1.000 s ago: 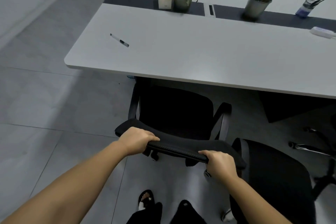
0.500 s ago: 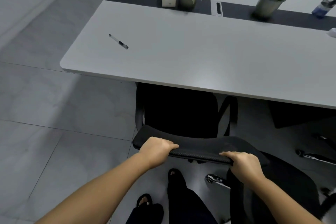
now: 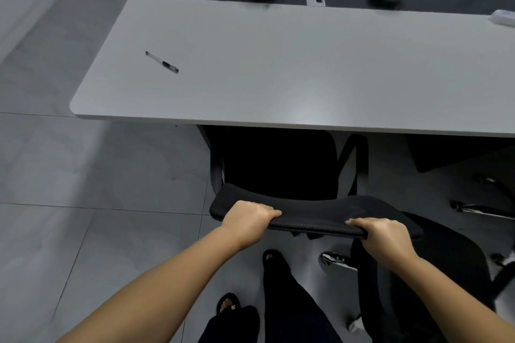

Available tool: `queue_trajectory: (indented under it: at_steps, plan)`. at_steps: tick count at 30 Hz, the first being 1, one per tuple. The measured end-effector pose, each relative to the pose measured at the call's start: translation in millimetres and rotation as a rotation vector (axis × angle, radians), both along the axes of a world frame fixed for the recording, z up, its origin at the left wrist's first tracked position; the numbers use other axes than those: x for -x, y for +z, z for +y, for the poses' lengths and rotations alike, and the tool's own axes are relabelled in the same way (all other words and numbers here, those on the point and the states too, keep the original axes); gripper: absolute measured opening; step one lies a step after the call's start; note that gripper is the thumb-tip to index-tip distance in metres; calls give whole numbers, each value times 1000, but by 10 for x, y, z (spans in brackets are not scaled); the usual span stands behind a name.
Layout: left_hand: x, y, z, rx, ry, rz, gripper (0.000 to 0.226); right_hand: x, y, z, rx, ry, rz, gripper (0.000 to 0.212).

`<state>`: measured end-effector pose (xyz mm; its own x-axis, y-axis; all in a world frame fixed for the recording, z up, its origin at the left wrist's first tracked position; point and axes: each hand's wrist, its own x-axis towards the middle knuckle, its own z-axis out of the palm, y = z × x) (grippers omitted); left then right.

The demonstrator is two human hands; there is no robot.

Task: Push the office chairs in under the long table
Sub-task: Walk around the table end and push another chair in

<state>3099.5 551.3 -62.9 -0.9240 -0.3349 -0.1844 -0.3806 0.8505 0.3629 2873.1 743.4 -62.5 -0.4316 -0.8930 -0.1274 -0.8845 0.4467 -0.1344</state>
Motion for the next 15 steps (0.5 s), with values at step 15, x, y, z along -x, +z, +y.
queue_trajectory:
  at_steps: [15]
  plan:
    - [572,-26,-877,93,76,-102,45,461,49,-818,-48,-21,1,36]
